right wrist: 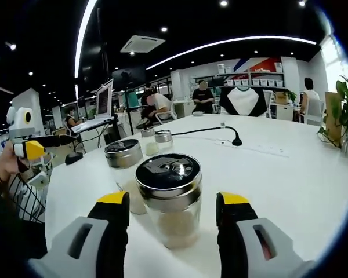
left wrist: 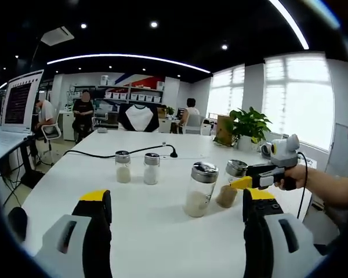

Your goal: Rotate the seasoning bottle until the label or dispensing opening points toward the visible target arrow and the bottle remains upright within the marked orientation range

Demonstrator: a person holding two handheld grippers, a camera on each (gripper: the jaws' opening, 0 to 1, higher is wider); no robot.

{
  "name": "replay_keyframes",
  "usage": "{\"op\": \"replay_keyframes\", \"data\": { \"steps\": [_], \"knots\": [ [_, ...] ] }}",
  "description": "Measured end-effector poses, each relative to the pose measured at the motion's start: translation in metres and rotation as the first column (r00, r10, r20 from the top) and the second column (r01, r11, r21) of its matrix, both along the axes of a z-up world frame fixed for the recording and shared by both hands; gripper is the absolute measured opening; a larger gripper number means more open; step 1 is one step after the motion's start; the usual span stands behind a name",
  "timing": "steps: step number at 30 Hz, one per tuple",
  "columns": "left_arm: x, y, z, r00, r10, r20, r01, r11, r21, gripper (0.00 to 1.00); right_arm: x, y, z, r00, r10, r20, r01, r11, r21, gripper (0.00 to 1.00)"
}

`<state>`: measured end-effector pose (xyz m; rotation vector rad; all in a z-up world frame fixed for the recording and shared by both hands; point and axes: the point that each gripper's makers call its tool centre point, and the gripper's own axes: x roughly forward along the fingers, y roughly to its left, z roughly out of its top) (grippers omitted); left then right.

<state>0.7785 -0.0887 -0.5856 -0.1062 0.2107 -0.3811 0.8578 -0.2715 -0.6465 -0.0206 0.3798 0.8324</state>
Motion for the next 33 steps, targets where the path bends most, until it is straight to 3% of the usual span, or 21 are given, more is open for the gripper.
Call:
{"op": "replay_keyframes", "data": {
  "steps": [5, 9, 16, 33],
  "knots": [
    [0.001, 0.001, 0.0, 1.0, 0.003, 0.0, -0.003, 1.0, -0.001, 0.99, 0.001, 0.001, -0.002, 1.0, 0.024, 0.002, -0.024, 0.999, -0.032, 0.56],
    [0.001, 0.0, 0.0, 1.0, 0.0, -0.003, 0.0, 1.0, 0.003, 0.99, 0.0, 0.004, -0.007, 0.999, 0.04, -0.032, -0.04, 0.999, -0.01, 0.54],
    [0.001, -0.001, -0.001, 1.0, -0.002, -0.004, 0.002, 1.0, 0.003, 0.99, -0.001, 0.004, -0.01, 0.998, 0.056, -0.029, -0.056, 0.998, 0.0, 0.41],
    [0.0, 0.0, 0.001, 1.0, -0.001, -0.001, 0.001, 1.0, -0.006, 0.99, 0.0, 0.004, -0.01, 0.998, 0.059, -0.003, -0.059, 0.998, -0.007, 0.4]
  ]
}}
